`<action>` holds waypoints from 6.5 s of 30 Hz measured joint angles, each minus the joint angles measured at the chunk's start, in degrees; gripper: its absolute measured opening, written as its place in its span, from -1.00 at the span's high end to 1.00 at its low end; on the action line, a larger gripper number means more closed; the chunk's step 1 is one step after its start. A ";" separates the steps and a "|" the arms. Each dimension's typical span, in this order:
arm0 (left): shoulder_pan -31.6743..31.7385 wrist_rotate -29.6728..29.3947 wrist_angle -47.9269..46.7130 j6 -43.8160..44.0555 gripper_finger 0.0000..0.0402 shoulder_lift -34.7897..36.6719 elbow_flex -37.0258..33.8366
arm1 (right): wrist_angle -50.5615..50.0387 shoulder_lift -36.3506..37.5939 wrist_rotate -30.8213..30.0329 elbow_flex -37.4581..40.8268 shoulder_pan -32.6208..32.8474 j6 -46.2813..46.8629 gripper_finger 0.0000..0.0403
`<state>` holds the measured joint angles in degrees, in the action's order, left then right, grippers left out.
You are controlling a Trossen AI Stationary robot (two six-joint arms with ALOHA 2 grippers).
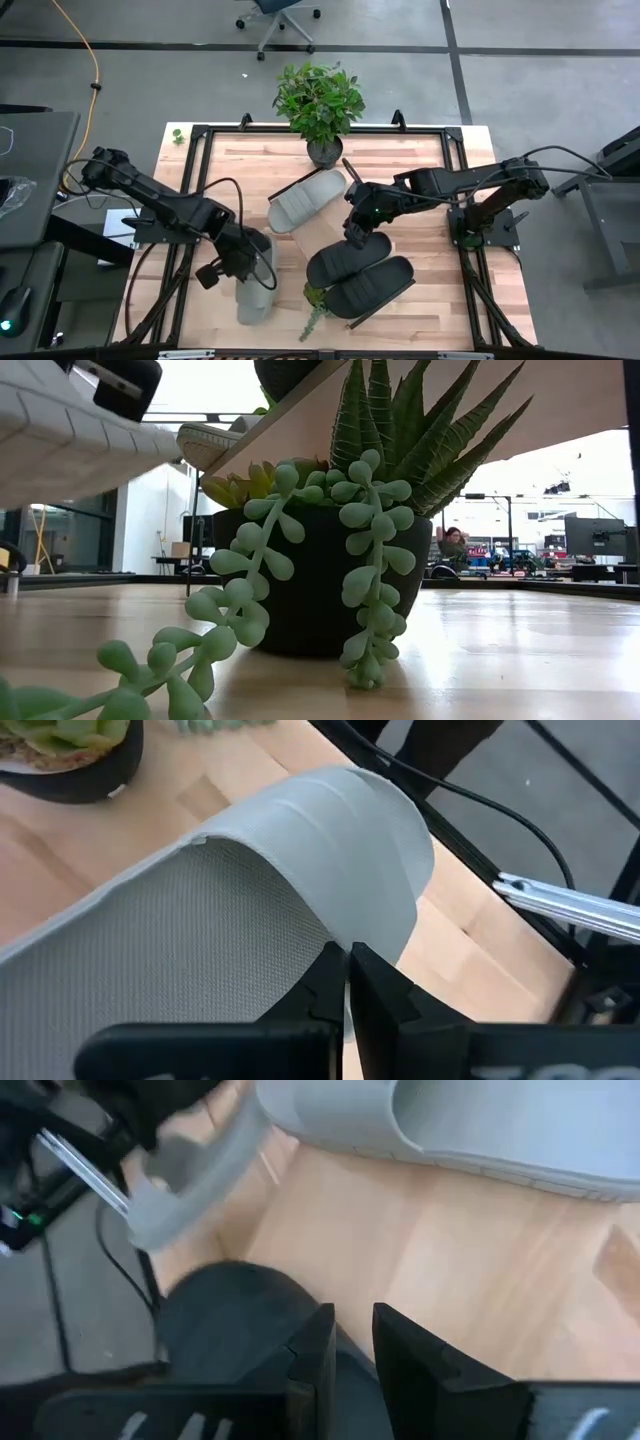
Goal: Pick and place slides into the shelf
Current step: Put the gray slide on the shelf
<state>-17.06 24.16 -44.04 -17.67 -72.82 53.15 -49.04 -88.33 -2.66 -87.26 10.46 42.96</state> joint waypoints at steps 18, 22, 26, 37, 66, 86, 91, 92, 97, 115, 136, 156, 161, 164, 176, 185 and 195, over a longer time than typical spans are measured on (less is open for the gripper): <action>0.02 -11.54 -26.68 6.42 1.00 -0.04 19.19 | -0.51 1.32 -1.66 0.00 -5.54 -15.53 0.69; -1.06 -10.93 -29.33 7.03 1.00 -0.15 22.39 | 0.05 1.73 -0.89 0.00 -6.62 -16.26 0.69; -2.70 -8.62 -32.88 8.43 1.00 -0.15 24.01 | -0.03 1.75 -0.10 0.00 -6.72 -16.46 0.69; -5.20 -10.42 -38.98 11.51 1.00 -0.71 30.80 | -0.01 1.75 -0.74 0.00 -6.72 -16.46 0.69; 7.53 -21.26 -45.93 -20.57 1.00 -15.42 52.53 | -6.42 8.03 -11.74 0.00 -3.78 -4.58 0.69; 9.94 -25.28 -46.00 -32.12 1.00 -18.53 52.56 | 13.29 8.94 -3.93 -0.04 -8.98 5.43 0.12; 9.94 -25.98 -45.98 -32.50 1.00 -18.49 52.56 | 18.94 5.40 4.41 -0.02 -11.37 10.75 -0.20; 9.94 -26.18 -45.95 -32.84 1.00 -18.49 52.56 | 19.84 4.66 6.00 -0.02 -11.62 11.46 -0.24; 9.94 -26.32 -45.99 -33.37 1.00 -18.48 52.56 | 24.49 1.79 10.21 0.00 -12.01 15.02 -0.33; 9.94 -26.79 -45.98 -37.12 1.00 -18.47 52.56 | 28.50 -2.73 9.79 0.02 -12.01 20.11 -0.33; 9.90 -28.62 -45.89 -38.23 1.00 -18.45 52.56 | 30.45 -5.92 10.88 0.02 -12.16 18.90 0.60; 9.97 -39.24 -45.92 -32.59 0.27 -18.14 61.09 | 28.30 -4.58 7.53 0.02 -11.47 16.54 0.86; 9.94 -41.95 -45.93 -32.24 0.13 -18.12 71.99 | 26.18 -0.98 4.37 0.02 -11.41 15.67 0.86; 9.97 -42.12 -45.87 -30.75 0.13 -18.02 77.87 | 23.22 2.76 0.42 0.02 -11.08 14.51 0.86; 9.94 -42.36 -46.00 -22.84 0.37 -14.27 79.86 | 1.70 17.04 -20.26 0.02 -4.11 16.23 0.86; 9.94 -41.88 -45.98 -18.02 0.58 -11.11 79.82 | -6.31 17.88 -26.01 0.02 0.60 18.73 0.88; 9.92 -41.74 -45.98 -8.47 0.73 -4.69 79.82 | -13.87 17.81 -35.37 0.02 10.33 28.54 0.89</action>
<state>-7.14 -17.58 -90.02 -26.14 -77.51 132.97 -62.91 -70.52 -38.03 -87.24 20.79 71.50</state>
